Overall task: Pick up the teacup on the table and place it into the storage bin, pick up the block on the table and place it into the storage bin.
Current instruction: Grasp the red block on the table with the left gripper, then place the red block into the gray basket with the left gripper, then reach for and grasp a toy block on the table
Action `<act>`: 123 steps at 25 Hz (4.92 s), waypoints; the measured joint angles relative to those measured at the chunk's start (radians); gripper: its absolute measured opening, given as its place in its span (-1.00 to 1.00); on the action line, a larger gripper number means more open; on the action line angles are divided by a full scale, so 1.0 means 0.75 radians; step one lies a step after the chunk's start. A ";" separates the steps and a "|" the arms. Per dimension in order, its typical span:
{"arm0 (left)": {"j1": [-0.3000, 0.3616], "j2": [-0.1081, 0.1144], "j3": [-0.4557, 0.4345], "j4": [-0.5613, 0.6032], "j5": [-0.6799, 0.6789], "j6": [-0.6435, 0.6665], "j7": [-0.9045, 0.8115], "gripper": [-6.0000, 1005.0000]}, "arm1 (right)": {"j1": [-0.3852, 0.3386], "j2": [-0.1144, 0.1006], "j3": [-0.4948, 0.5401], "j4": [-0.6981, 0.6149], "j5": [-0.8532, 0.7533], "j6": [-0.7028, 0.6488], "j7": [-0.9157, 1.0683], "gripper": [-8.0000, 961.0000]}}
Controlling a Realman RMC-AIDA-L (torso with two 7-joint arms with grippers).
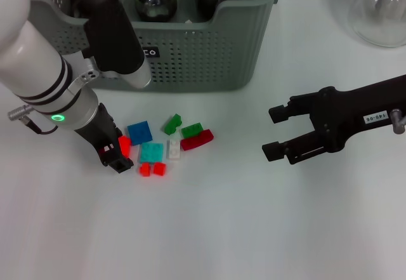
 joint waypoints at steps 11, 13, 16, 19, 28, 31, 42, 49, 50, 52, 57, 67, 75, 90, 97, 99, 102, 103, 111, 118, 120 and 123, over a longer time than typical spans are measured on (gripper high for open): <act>0.006 0.000 0.017 0.011 0.005 0.000 -0.002 0.12 | 0.002 -0.001 0.002 0.000 0.000 0.004 0.000 0.97; 0.010 0.001 0.007 0.028 0.011 -0.002 -0.007 0.08 | 0.002 -0.002 0.004 0.000 0.000 0.005 0.000 0.97; 0.020 0.001 -0.018 0.087 0.001 0.016 -0.018 0.02 | 0.002 -0.003 0.007 -0.004 0.000 0.005 0.000 0.97; 0.027 0.000 -0.037 0.123 -0.004 0.039 -0.024 -0.04 | 0.002 -0.005 0.008 -0.006 0.000 0.005 0.000 0.97; 0.062 0.000 -0.071 0.235 -0.037 0.122 -0.036 -0.17 | 0.006 -0.012 0.018 -0.001 0.000 0.003 -0.012 0.97; 0.091 0.000 -0.177 0.339 -0.171 0.239 -0.033 -0.17 | 0.001 -0.016 0.022 0.002 -0.008 0.004 -0.021 0.97; 0.078 0.007 -0.592 0.431 -0.889 0.466 0.007 -0.17 | -0.009 -0.061 0.183 0.089 -0.118 -0.002 -0.062 0.97; -0.168 0.037 -0.665 0.381 -0.858 0.253 -0.124 -0.17 | -0.018 -0.087 0.236 0.153 -0.119 -0.005 -0.139 0.97; -0.198 0.049 -0.668 0.363 -0.841 0.215 -0.145 -0.17 | -0.020 -0.087 0.239 0.155 -0.119 -0.005 -0.144 0.97; -0.263 0.078 -0.667 0.304 -0.784 0.112 -0.197 -0.17 | -0.024 -0.087 0.244 0.156 -0.119 -0.005 -0.154 0.97; -0.429 0.131 -0.658 0.074 -0.567 -0.134 -0.319 -0.17 | -0.027 -0.087 0.251 0.156 -0.119 -0.005 -0.164 0.97; -0.654 0.130 -0.647 -0.326 -0.055 -0.433 -0.521 -0.17 | -0.026 -0.085 0.251 0.158 -0.119 0.000 -0.153 0.97; -0.659 0.100 -0.643 -0.308 -0.018 -0.440 -0.529 -0.17 | -0.016 -0.081 0.251 0.158 -0.119 0.002 -0.152 0.97; -0.392 0.089 -0.670 0.271 -0.397 -0.135 -0.386 0.58 | -0.009 -0.081 0.262 0.159 -0.118 0.009 -0.175 0.97; -0.052 0.071 -0.671 0.708 -1.075 0.382 -0.002 0.74 | -0.008 -0.072 0.274 0.160 -0.116 0.009 -0.172 0.97; -0.012 0.061 -0.670 0.752 -1.121 0.464 0.050 0.74 | -0.008 -0.069 0.290 0.160 -0.117 0.009 -0.171 0.97; 0.060 0.032 -0.670 0.806 -1.137 0.638 0.140 0.74 | -0.009 -0.066 0.299 0.160 -0.113 0.009 -0.168 0.97; 0.071 0.028 -0.667 0.806 -1.134 0.667 0.154 0.74 | -0.009 -0.065 0.302 0.162 -0.112 0.009 -0.166 0.97; 0.123 0.016 -0.520 0.644 -0.757 0.682 0.250 0.74 | 0.010 -0.056 0.305 0.234 -0.115 0.019 -0.165 0.97; 0.016 0.012 -0.445 0.414 -0.323 0.469 0.258 0.74 | 0.012 -0.048 0.297 0.256 -0.118 0.034 -0.146 0.97; -0.018 0.008 -0.408 0.352 -0.219 0.430 0.249 0.74 | 0.012 -0.046 0.298 0.265 -0.118 0.035 -0.144 0.97; -0.049 0.007 -0.321 0.268 -0.115 0.350 0.228 0.74 | 0.011 -0.046 0.300 0.277 -0.118 0.040 -0.143 0.97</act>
